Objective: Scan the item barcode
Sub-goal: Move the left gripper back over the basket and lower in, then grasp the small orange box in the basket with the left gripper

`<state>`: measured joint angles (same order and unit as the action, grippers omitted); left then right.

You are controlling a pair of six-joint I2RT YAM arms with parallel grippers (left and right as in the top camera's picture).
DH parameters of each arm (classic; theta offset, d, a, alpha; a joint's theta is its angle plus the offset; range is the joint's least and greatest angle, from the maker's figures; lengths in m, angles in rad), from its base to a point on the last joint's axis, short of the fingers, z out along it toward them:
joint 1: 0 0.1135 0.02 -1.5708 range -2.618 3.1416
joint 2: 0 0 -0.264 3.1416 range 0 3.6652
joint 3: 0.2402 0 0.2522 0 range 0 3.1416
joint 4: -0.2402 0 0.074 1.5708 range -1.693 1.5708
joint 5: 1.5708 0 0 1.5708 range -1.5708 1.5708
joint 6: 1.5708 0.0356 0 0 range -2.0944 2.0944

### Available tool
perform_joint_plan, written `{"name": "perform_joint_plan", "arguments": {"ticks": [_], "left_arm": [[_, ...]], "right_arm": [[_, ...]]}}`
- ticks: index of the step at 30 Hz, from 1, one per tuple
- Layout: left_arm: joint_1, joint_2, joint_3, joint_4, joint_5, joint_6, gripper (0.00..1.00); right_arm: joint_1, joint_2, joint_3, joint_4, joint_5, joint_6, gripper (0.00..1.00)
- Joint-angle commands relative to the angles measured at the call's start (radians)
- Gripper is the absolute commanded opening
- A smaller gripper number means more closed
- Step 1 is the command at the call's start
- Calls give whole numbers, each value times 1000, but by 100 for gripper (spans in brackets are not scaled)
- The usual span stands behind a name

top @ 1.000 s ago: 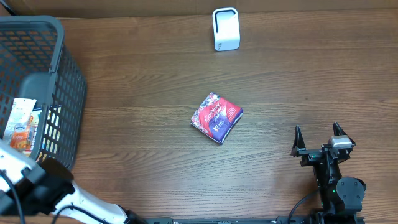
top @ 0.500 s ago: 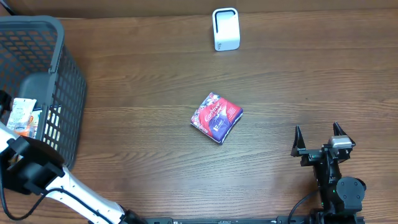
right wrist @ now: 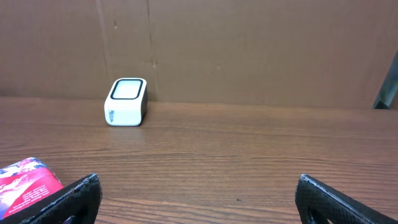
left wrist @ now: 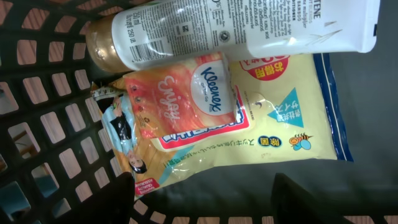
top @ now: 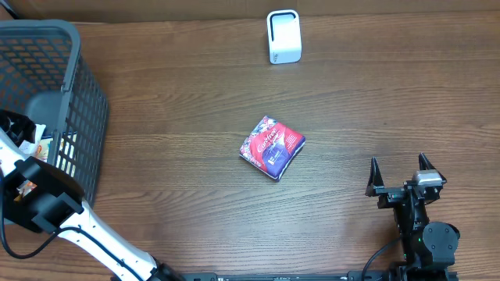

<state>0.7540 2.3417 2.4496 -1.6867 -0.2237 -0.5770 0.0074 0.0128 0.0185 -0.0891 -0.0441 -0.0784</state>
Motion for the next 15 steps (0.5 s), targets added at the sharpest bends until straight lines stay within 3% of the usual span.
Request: {"name": "perform_joint_plan", "arguments": {"ticks": [1, 7, 15], "left_arm": [[-2, 7, -1, -3, -36, 35, 65], [-2, -2, -2, -3, 68, 168, 74], [-2, -29, -23, -3, 25, 142, 76]], "right_arm": [[5, -10, -10, 6, 6, 0, 100], [5, -10, -10, 6, 6, 0, 100], [5, -10, -10, 6, 6, 0, 100]]}}
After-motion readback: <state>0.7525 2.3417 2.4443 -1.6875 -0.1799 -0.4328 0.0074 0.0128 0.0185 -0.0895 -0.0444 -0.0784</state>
